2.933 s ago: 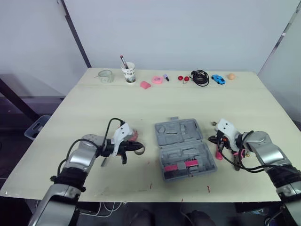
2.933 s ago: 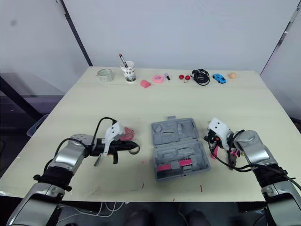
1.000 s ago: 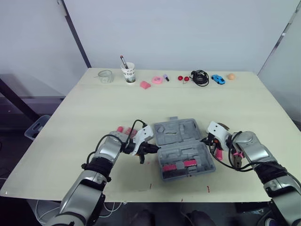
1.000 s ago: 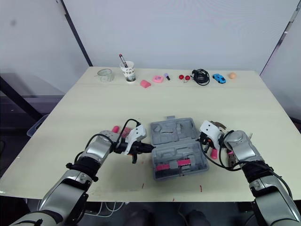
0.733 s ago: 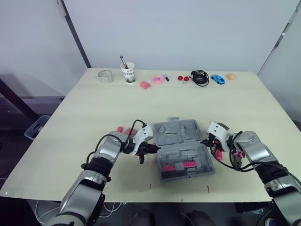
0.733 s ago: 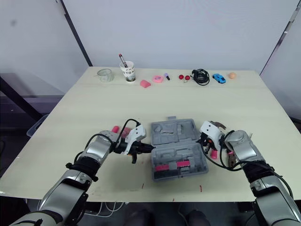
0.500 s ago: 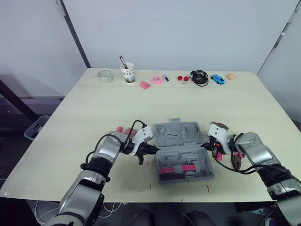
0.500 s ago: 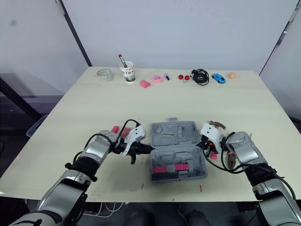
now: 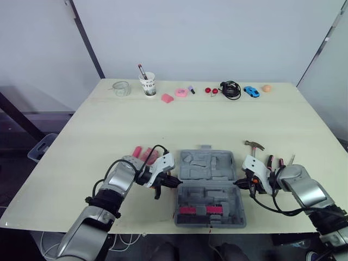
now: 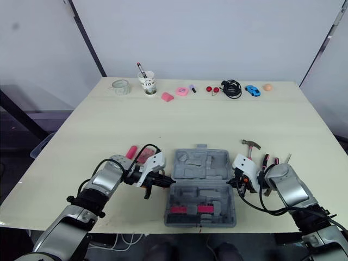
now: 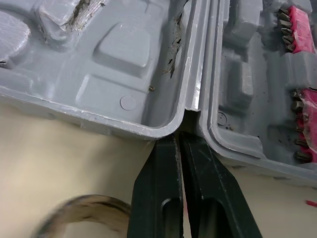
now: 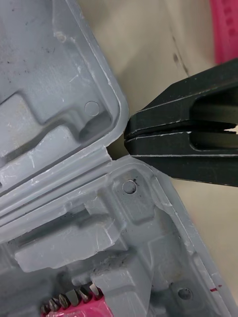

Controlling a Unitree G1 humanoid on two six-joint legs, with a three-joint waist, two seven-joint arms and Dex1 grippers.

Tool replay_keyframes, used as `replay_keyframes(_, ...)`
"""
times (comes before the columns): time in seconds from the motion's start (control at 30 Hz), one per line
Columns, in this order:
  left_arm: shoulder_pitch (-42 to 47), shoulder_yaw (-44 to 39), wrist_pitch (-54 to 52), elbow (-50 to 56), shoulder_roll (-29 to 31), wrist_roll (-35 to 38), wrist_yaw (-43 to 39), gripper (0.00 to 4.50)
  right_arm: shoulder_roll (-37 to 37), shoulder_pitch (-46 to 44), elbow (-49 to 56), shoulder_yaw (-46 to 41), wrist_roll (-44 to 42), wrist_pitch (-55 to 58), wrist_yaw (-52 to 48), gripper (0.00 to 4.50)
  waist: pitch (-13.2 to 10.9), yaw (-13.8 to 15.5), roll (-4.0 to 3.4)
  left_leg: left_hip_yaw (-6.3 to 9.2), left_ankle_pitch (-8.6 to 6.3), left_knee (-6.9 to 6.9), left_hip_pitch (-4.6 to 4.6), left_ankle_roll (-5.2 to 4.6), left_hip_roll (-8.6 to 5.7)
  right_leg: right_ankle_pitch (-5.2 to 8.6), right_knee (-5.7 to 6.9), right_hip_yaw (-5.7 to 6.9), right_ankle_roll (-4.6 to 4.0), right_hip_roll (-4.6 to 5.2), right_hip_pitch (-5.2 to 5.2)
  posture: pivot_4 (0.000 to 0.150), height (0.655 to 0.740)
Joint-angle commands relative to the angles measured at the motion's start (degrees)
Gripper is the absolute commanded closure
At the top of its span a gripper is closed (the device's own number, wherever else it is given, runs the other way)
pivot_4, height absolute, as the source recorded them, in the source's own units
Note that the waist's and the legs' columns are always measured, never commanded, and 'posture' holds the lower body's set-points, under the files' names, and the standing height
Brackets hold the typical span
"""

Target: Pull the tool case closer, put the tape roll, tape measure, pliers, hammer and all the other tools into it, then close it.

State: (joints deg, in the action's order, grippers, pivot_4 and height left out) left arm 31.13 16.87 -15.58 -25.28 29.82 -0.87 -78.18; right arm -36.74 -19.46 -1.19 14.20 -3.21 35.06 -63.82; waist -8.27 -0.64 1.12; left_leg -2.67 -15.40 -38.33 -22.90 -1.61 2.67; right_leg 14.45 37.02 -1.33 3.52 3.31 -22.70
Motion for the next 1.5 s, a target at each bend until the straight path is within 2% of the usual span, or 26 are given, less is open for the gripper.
replay_keyframes(0.03, -1.1, 2.3, -0.8, 3.3, 0.1, 0.8, -2.3, 4.32, 0.0, 1.5, 5.6, 0.5, -3.4, 1.8, -1.2, 4.5, 0.0, 0.0, 0.0, 0.0, 0.0, 0.0, 0.0, 0.0, 0.0, 0.0, 0.0, 0.0, 0.0, 0.0, 0.0, 0.15, 0.74)
replay_keyframes(0.7, -4.4, 5.4, -3.7, 9.7, 4.6, 1.0, -5.8, 4.32, -0.8, 6.0, 11.2, 1.2, -6.9, 7.0, 0.1, 4.5, 0.0, 0.0, 0.01, 0.02, 0.0, -0.01, 0.01, 0.0, 0.04, 0.01, 0.01, -0.02, -0.01, -0.06, 0.0, 0.15, 0.74)
replay_keyframes(1.5, -6.4, 7.4, -5.6, 13.2, 6.3, 1.8, -7.7, 4.32, -2.8, 8.5, 14.2, 2.3, -9.6, 9.5, 0.6, 4.5, 0.0, 0.0, 0.02, 0.03, 0.0, -0.01, 0.02, 0.0, 0.04, 0.01, 0.0, -0.03, -0.01, -0.07, 0.0, 0.15, 0.74)
